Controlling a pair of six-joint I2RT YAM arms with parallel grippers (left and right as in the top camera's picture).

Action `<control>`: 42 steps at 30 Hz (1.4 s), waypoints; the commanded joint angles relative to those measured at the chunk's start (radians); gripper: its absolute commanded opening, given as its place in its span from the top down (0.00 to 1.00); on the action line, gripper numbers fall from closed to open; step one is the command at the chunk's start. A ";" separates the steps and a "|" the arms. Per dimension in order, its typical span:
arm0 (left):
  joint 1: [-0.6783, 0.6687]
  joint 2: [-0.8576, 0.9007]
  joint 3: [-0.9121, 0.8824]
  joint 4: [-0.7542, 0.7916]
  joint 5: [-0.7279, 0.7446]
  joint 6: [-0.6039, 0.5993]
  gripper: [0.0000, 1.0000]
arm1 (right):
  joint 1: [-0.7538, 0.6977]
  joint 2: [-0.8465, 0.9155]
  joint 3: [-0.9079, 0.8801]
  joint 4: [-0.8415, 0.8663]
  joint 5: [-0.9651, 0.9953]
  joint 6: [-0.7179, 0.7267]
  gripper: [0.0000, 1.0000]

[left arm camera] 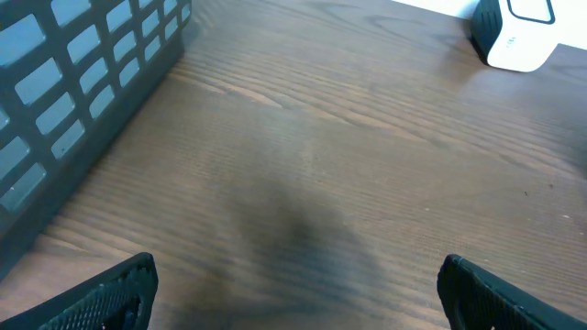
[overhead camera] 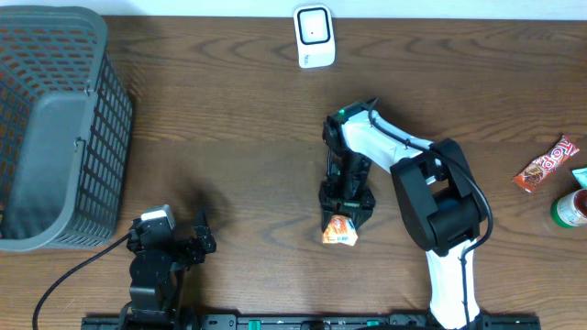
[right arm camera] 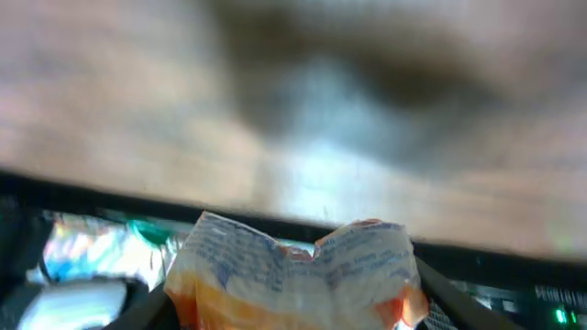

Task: Scan the item barcode
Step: 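Turn the held tissue pack and raise it toward the scanner, then hold the tissue pack in front of the scanner face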

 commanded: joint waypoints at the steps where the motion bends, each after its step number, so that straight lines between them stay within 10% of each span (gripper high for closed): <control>1: 0.004 -0.002 -0.005 -0.003 -0.002 0.018 0.02 | -0.008 0.005 -0.002 -0.055 -0.048 -0.106 0.44; 14: 0.004 -0.002 -0.005 -0.003 -0.002 0.018 0.02 | -0.008 0.005 0.084 -0.037 -0.048 -0.126 0.52; 26: 0.004 -0.002 -0.005 -0.003 -0.002 0.018 0.02 | -0.008 0.005 0.630 0.009 0.223 -0.114 0.49; 42: 0.004 -0.002 -0.005 -0.003 -0.002 0.018 0.02 | -0.010 0.007 0.737 0.603 0.642 -0.156 0.50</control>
